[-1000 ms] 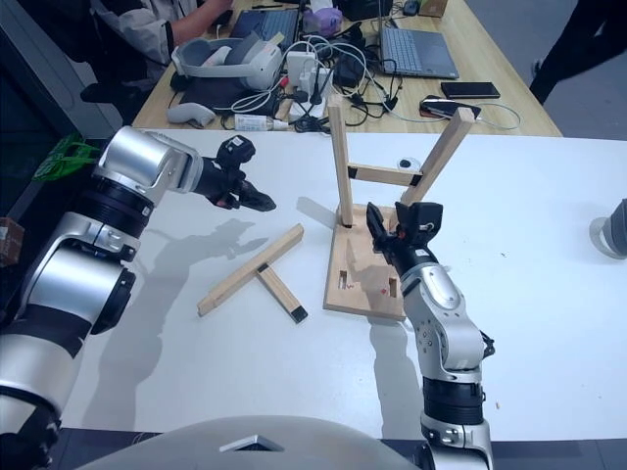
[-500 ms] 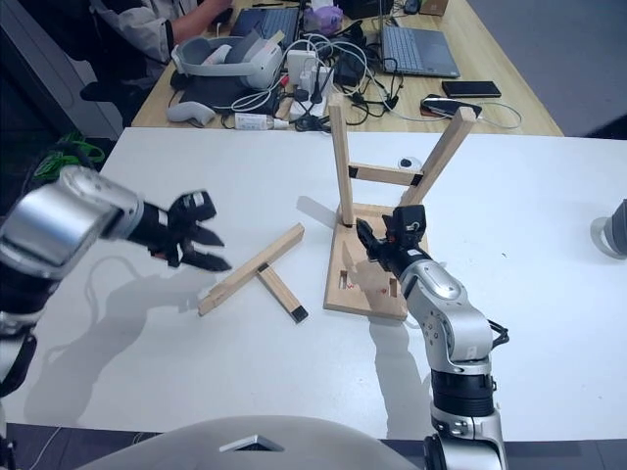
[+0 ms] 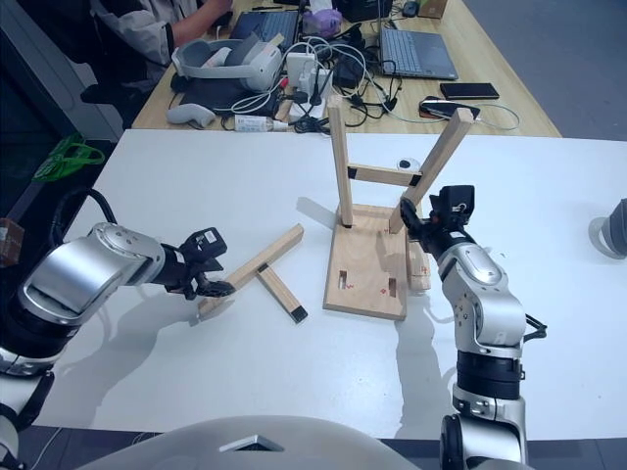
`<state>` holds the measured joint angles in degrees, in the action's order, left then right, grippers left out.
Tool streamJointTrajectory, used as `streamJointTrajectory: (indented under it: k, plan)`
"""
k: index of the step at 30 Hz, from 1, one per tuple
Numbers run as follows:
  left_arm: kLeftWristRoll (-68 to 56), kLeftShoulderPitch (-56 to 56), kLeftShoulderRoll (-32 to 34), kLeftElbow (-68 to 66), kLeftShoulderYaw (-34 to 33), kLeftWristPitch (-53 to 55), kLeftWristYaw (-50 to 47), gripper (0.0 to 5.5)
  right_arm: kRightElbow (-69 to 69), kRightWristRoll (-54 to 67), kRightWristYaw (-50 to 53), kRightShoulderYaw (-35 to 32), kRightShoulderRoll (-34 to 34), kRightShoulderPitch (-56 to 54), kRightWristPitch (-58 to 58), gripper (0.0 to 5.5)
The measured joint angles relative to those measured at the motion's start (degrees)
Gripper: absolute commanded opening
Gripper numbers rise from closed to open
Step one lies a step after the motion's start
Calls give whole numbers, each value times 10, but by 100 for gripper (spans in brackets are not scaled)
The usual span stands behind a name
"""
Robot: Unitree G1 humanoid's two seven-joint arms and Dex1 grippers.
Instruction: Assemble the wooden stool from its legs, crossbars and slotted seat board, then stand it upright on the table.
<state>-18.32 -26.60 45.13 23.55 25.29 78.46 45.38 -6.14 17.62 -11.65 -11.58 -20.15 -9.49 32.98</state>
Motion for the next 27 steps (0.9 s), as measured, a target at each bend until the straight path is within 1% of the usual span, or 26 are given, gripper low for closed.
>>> streamJointTrajectory:
  k: [3, 4, 7, 13, 15, 16, 17, 19, 23, 27]
  plan:
    - [-4, 22, 0, 5, -1, 7, -14, 291, 70, -28, 7, -10, -27, -17, -17, 288]
    - [-2, 36, 2, 4, -1, 6, -26, 291, 119, -46, 9, -12, -43, -33, -30, 288]
    - [9, 50, 15, -20, 1, -9, -46, 291, 220, -79, -10, 1, -69, -63, -69, 288]
    - [10, 50, 18, -41, 7, -26, -50, 205, 361, -138, -89, 76, -87, -89, -133, 288]
    - [2, 53, 19, -38, 7, -28, -45, 175, 380, -147, -116, 91, -100, -96, -153, 288]
    - [-3, 60, 22, -31, 7, -28, -41, 151, 385, -148, -130, 96, -103, -96, -159, 288]
    - [-3, 65, 23, -27, 6, -31, -39, 140, 386, -149, -143, 101, -108, -96, -160, 288]
    - [-3, 68, 25, -28, 6, -36, -40, 102, 384, -148, -163, 104, -112, -95, -161, 288]
    - [-3, 69, 27, -42, 4, -49, -40, 101, 362, -145, -193, 112, -107, -85, -158, 288]
    - [4, 69, 27, -75, -14, -61, -49, 100, 339, -134, -204, 123, -73, -85, -146, 288]
